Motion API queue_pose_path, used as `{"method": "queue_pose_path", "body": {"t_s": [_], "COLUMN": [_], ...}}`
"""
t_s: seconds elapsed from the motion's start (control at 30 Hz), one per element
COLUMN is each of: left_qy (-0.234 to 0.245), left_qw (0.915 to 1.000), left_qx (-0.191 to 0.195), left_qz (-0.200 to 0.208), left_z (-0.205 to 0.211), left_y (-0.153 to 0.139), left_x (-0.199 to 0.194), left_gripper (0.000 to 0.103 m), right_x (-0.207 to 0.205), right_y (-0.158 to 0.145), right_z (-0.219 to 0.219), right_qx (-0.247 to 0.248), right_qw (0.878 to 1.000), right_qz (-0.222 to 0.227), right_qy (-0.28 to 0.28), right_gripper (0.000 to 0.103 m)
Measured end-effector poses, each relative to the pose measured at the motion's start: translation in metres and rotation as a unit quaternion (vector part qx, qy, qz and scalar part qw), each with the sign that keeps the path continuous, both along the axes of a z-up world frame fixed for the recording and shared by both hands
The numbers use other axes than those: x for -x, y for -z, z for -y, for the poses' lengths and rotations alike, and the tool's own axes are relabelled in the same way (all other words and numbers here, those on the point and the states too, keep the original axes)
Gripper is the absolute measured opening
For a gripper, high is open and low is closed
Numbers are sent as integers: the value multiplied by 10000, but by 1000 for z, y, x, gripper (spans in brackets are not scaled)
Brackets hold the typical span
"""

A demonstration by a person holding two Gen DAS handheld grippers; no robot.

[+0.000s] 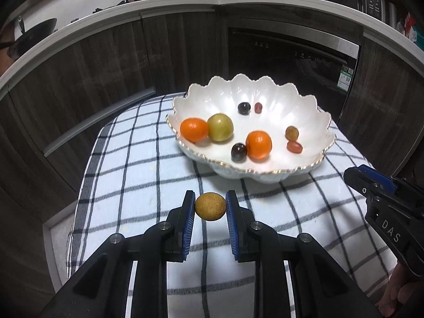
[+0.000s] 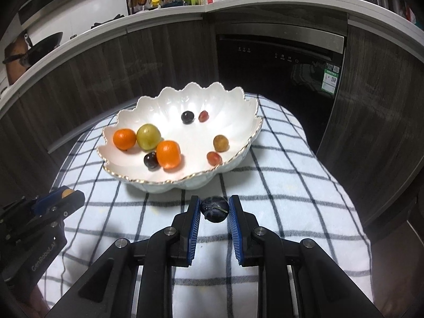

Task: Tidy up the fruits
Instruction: 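Carry the small potato and blueberry over the white bowl with both tools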

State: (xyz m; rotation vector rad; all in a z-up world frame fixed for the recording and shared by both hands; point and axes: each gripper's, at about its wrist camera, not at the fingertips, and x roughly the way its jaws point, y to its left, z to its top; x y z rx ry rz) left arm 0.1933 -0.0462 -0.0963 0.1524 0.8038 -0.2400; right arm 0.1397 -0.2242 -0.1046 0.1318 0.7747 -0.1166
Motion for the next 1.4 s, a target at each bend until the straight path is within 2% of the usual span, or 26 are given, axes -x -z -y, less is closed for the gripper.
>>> {"method": "queue_pose_path", "body": {"t_s": [0.97, 1.4], "left_qy": [44, 2], "left_qw": [10000, 10000], "left_qx": [42, 61], "left_qz": [24, 1], "left_z": [32, 33], "left_y": [-31, -27], "left_x": [-64, -93], "left_gripper": [24, 24], "right_x": [-59, -92], "right_y": [-37, -43], "right_z": [32, 38], "right_qx": [95, 201], "right_qw": [9998, 9995], "right_qz": [149, 161], "right_qy": [-69, -179], "right_gripper": [24, 24]}}
